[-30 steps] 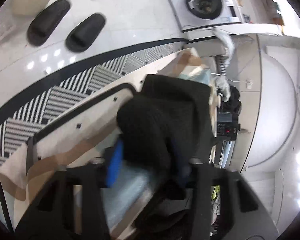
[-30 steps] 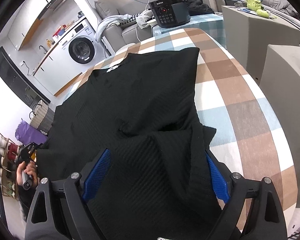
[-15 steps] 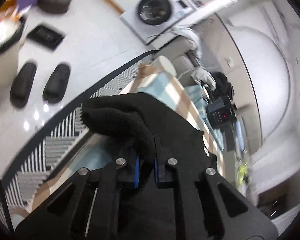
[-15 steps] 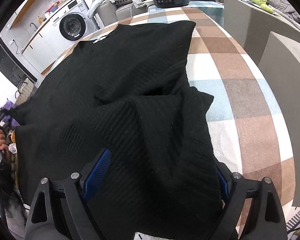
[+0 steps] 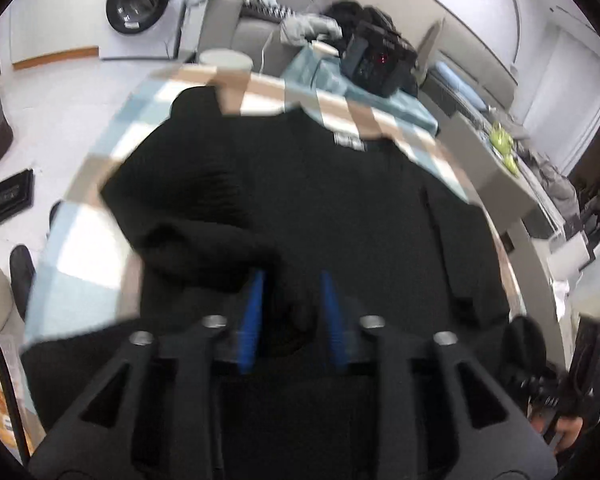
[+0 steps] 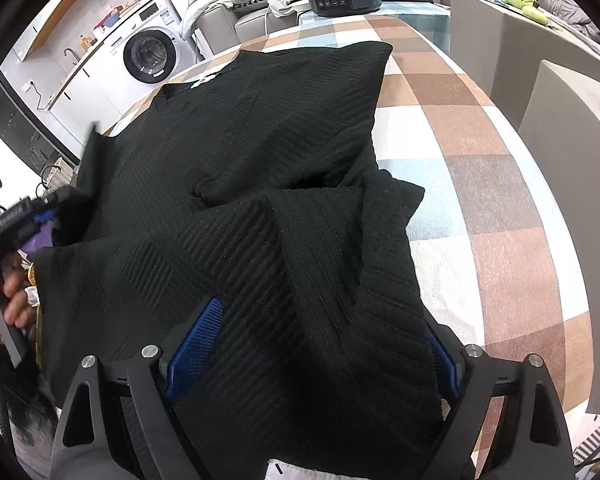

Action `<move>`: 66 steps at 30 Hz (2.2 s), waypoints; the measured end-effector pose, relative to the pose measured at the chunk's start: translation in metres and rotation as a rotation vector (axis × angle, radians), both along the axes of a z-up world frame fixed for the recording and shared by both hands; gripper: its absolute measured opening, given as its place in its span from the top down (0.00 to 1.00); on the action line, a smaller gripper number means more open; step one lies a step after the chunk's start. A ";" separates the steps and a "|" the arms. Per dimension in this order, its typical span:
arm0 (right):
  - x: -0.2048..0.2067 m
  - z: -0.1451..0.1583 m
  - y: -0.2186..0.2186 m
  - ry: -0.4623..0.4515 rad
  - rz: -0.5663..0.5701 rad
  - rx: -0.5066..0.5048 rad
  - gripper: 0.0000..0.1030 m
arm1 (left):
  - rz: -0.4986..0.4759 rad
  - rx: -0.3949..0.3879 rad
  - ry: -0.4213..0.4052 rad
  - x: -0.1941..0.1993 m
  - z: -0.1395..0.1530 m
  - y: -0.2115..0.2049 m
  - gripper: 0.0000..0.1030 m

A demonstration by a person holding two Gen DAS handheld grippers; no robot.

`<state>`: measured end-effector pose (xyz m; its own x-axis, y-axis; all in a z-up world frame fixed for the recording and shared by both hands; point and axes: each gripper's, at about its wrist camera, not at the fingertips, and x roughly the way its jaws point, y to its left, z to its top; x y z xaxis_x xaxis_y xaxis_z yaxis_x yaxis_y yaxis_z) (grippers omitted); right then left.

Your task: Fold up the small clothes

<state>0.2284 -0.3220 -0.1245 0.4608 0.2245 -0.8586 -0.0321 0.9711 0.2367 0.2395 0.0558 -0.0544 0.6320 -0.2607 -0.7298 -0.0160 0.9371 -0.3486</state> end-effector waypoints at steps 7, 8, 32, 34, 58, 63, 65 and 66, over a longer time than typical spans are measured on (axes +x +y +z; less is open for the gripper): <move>-0.002 0.002 -0.004 -0.006 -0.018 0.019 0.11 | 0.159 -0.118 -0.011 -0.019 -0.004 0.053 0.40; -0.003 0.003 -0.004 -0.011 -0.015 0.026 0.11 | 0.181 -0.125 -0.011 -0.017 -0.006 0.064 0.40; -0.017 0.023 -0.020 -0.052 -0.041 0.031 0.11 | -0.034 -0.201 0.026 0.080 0.003 0.022 0.79; -0.017 0.026 -0.022 -0.059 -0.043 0.039 0.11 | -0.080 -0.184 0.061 0.078 0.003 0.007 0.50; 0.074 0.029 -0.037 -0.054 -0.057 0.150 0.29 | 0.217 0.052 0.203 0.012 -0.055 0.105 0.44; 0.097 0.019 -0.026 -0.017 -0.034 0.125 0.29 | 0.175 0.087 0.207 0.022 -0.056 0.092 0.44; 0.103 0.015 -0.019 -0.008 -0.011 0.105 0.29 | 0.162 0.081 0.207 0.021 -0.056 0.089 0.44; 0.105 0.013 -0.014 -0.009 0.008 0.069 0.29 | 0.154 0.080 0.204 0.020 -0.056 0.088 0.44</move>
